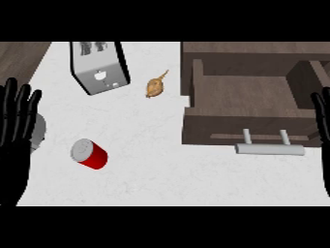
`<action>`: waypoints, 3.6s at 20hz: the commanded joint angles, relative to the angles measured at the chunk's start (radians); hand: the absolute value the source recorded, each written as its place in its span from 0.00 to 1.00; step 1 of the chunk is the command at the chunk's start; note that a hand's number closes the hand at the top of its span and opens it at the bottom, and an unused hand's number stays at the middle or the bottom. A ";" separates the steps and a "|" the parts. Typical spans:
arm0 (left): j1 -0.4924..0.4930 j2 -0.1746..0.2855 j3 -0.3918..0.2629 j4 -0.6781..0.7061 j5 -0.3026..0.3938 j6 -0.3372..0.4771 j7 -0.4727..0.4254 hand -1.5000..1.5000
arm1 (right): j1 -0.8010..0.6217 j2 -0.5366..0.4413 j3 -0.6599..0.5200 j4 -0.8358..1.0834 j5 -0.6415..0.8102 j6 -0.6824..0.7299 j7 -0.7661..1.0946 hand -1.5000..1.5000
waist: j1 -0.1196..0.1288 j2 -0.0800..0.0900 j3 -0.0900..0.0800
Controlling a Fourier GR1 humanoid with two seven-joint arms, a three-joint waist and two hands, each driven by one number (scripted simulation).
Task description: Pick up the can, place it into the drawer and close the drawer
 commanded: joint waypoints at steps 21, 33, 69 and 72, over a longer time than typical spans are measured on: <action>0.256 0.367 0.128 -0.013 0.611 -0.656 0.187 0.00 | 0.118 -0.027 -0.072 -0.028 -0.041 0.026 0.210 0.00 | -0.022 0.026 -0.013; 0.087 0.289 0.169 0.148 0.551 -0.655 0.259 0.00 | 0.173 -0.025 -0.142 0.027 -0.103 0.112 0.112 0.00 | -0.027 0.027 -0.013; -0.054 0.237 0.215 0.896 -0.090 -0.746 -0.452 0.00 | 0.224 0.053 -0.158 0.139 0.000 0.190 -0.076 0.00 | -0.029 0.027 -0.013; -0.161 0.274 0.221 1.013 -0.097 -0.753 -0.477 0.00 | 0.223 0.020 -0.203 0.045 -0.073 0.210 0.032 0.00 | -0.032 0.028 -0.013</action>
